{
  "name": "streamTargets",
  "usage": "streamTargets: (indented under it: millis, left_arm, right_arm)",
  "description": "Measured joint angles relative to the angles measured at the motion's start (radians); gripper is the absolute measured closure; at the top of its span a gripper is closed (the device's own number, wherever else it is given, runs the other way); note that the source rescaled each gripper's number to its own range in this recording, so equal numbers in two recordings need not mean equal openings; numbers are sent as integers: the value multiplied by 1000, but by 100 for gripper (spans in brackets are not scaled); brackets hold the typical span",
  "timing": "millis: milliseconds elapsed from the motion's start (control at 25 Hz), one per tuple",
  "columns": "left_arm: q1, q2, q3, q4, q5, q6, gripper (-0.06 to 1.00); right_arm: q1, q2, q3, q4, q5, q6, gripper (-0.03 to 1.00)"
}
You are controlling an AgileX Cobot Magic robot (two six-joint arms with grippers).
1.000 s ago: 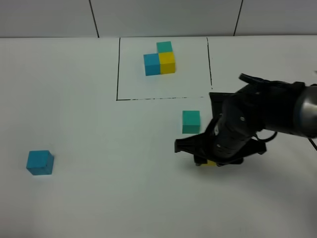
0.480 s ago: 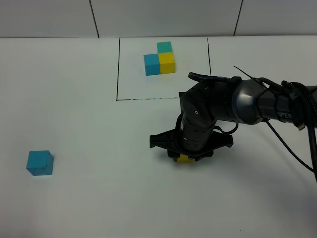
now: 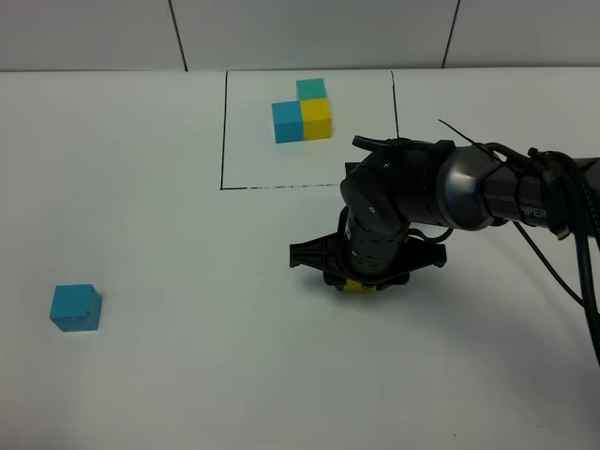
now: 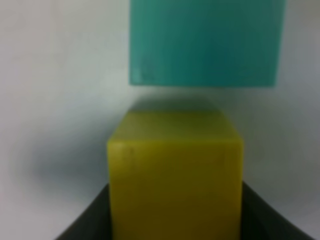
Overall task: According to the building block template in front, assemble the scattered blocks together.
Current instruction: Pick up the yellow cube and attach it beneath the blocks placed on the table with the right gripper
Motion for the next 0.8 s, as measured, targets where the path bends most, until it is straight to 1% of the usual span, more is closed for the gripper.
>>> streamTargets:
  millis: [800]
  left_arm:
    - [0,0,0,0,0,0,19]
  right_arm:
    - [-8,21,-4,-12,-8,-33,95]
